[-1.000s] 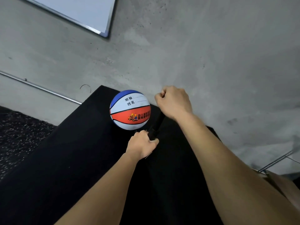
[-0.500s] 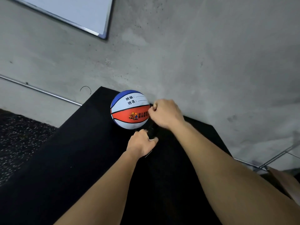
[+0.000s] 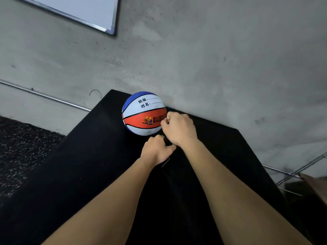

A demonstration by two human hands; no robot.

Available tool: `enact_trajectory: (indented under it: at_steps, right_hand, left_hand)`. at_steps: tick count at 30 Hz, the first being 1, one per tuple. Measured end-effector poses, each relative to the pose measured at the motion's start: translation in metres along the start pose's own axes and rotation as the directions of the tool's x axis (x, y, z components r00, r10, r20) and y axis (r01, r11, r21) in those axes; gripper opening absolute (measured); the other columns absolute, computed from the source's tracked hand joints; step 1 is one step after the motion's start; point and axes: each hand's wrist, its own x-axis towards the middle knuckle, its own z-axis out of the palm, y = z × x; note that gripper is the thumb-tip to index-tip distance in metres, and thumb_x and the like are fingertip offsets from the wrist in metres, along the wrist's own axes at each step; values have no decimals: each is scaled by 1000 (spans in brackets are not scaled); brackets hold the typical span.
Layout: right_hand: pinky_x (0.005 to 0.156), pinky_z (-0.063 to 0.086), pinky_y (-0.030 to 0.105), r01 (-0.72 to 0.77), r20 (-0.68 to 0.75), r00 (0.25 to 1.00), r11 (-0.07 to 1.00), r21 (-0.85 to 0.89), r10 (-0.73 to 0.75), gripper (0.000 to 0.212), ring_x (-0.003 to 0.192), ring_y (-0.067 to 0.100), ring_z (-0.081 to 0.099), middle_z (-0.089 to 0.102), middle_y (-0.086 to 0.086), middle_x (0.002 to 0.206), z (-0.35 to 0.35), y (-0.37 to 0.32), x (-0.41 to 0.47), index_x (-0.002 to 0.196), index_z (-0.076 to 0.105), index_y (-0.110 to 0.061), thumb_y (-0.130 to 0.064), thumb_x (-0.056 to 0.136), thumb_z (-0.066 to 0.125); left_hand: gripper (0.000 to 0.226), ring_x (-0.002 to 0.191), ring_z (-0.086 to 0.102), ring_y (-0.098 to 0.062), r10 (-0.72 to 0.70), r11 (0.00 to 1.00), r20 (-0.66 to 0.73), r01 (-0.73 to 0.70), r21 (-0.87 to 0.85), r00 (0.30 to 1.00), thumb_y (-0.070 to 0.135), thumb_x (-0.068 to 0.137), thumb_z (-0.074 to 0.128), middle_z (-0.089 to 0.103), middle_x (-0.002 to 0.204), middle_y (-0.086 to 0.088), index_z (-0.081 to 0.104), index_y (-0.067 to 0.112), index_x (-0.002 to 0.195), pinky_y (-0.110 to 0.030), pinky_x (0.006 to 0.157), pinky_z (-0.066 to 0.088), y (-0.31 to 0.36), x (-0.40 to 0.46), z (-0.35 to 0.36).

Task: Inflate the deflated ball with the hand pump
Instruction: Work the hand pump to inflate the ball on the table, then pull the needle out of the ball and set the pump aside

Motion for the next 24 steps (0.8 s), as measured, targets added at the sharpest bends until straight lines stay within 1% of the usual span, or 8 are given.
enact_trajectory:
  at_steps: [2,5,8,12,16,19,21,24]
  right_hand:
    - [65,35,34,-12,16,1000,1000,-3,12,24,82,36,58,62,11,82,-1,2,-5,73,45,-19,-32,93,48]
    - [64,36,34,-31,29,999,1000,-2,31,26,76,34,52,54,6,79,-6,4,-8,72,42,-20,-32,95,48]
    - [64,38,34,-36,42,998,999,1,36,27,77,33,54,58,7,79,-7,4,-11,71,43,-21,-33,95,48]
    - [65,38,33,-31,71,997,999,12,30,23,76,31,54,57,4,81,-13,-1,-12,77,48,-20,-34,95,49]
    - [65,39,32,-45,78,996,998,43,42,22,79,30,57,57,1,81,-19,-1,-22,79,52,-21,-36,93,51]
    - [67,42,32,-60,62,997,994,96,55,17,82,25,57,59,-3,85,-27,3,-26,85,55,-23,-39,90,58]
    - [72,48,34,-61,53,997,991,119,55,22,87,23,60,63,-2,94,-34,8,-24,97,57,-23,-39,85,67]
    - [72,50,33,-36,16,999,993,108,34,33,90,20,62,62,-2,99,-38,16,-18,103,56,-25,-35,80,77]
  left_hand:
    - [39,89,67,-28,41,999,11,-41,27,999,49,80,64,71,90,-3,67,12,93,-34,71,50,0,-1,-3]
    - [37,94,65,-26,98,991,63,-103,85,993,47,80,66,72,96,-5,64,13,92,-35,76,52,2,-1,-12]
    - [64,107,64,-28,186,967,121,-203,153,975,57,70,61,71,112,-4,64,14,117,-42,89,53,6,1,-23]
    - [72,117,60,-32,212,951,162,-242,192,964,51,75,73,66,126,-6,54,17,136,-40,98,48,12,5,-35]
    - [62,102,65,-26,213,950,172,-245,196,962,49,72,81,72,104,-3,61,14,119,-36,92,49,15,-3,-51]
    - [47,89,64,-17,224,953,170,-252,165,960,44,68,88,68,85,7,70,15,102,-24,72,46,17,-9,-72]
    - [42,90,60,-13,263,945,113,-279,173,958,42,67,90,64,87,10,70,21,97,-22,73,41,19,-9,-89]
    - [53,111,52,-22,381,869,-28,-348,352,924,48,67,87,62,112,2,69,21,109,-28,87,40,20,3,-109]
